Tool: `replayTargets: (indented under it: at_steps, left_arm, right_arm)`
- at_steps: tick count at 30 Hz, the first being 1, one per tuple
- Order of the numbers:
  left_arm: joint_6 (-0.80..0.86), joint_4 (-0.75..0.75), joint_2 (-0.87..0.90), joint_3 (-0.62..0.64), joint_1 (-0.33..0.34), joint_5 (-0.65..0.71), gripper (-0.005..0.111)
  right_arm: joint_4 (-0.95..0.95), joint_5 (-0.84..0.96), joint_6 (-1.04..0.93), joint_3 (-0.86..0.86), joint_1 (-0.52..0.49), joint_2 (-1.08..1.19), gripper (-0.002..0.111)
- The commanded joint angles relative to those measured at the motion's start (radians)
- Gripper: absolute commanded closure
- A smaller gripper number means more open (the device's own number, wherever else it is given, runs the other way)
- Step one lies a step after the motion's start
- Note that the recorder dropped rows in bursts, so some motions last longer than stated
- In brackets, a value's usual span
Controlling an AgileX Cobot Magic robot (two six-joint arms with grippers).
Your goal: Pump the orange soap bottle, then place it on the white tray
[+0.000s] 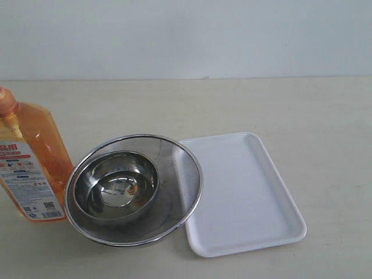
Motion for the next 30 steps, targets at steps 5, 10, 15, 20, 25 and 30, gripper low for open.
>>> replayTargets:
  at_steps: [5,10,15,20,25,30]
  left_arm:
    - [0.153,-0.031,-0.007,0.039,-0.003,0.079,0.048]
    - [0.195,-0.031,0.028,0.039,-0.003,0.079,0.048]
    - [0.195,-0.074,0.048,0.059,-0.014,0.079,0.043]
    - [0.195,-0.110,0.048,0.093,-0.026,0.079,0.024]
    - [0.235,-0.179,0.048,0.119,-0.026,0.079,0.021]
    - [0.314,-0.174,0.048,0.147,-0.026,0.079,0.021]
  right_arm:
    - [-0.005,-0.006,0.004,-0.001,-0.001,-0.005,0.108]
    - [-0.005,-0.006,0.004,-0.001,-0.001,-0.005,0.108]
    - [-0.005,-0.006,0.004,-0.001,-0.001,-0.005,0.108]
    - [-0.005,-0.006,0.004,-0.001,-0.001,-0.005,0.108]
    - [-0.005,-0.008,0.004,-0.001,-0.001,-0.005,0.108]
    - [-0.005,-0.009,0.004,-0.001,-0.001,-0.005,0.108]
